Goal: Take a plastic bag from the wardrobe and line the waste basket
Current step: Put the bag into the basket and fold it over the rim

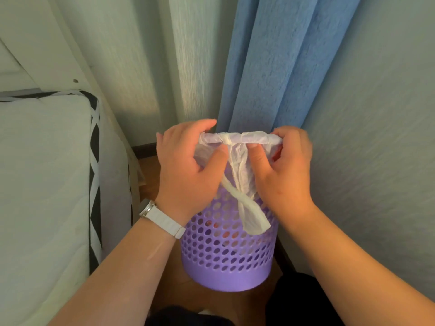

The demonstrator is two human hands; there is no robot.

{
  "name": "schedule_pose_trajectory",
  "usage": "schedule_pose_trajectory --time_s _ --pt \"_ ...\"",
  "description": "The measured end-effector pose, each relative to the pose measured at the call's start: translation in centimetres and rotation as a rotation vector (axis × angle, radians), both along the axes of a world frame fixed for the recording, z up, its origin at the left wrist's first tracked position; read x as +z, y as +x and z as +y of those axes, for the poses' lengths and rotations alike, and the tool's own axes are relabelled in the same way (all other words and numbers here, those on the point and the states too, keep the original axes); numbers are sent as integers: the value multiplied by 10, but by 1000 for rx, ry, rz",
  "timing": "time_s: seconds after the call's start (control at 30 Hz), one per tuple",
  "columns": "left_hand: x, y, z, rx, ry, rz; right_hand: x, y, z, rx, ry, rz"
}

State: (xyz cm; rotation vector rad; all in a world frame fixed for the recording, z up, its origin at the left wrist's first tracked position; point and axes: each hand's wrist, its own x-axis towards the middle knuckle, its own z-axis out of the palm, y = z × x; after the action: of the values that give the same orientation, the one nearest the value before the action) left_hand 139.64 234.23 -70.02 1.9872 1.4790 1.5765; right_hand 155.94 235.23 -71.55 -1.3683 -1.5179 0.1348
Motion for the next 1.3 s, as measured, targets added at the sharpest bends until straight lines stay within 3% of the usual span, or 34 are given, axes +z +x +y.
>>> schedule_pose_trajectory --time_s 0.13,0.57,0.87,1.3 --pt "3 3 0 67 32 98 2 -11 -1 6 17 -9" --pt "-11 -5 8 24 -13 26 -1 12 -3 153 20 -66" --pt "-11 -3 6 -27 -57 -35 -6 11 2 56 20 19" --pt "0 -13 9 -1 101 171 5 -19 1 50 43 -82"
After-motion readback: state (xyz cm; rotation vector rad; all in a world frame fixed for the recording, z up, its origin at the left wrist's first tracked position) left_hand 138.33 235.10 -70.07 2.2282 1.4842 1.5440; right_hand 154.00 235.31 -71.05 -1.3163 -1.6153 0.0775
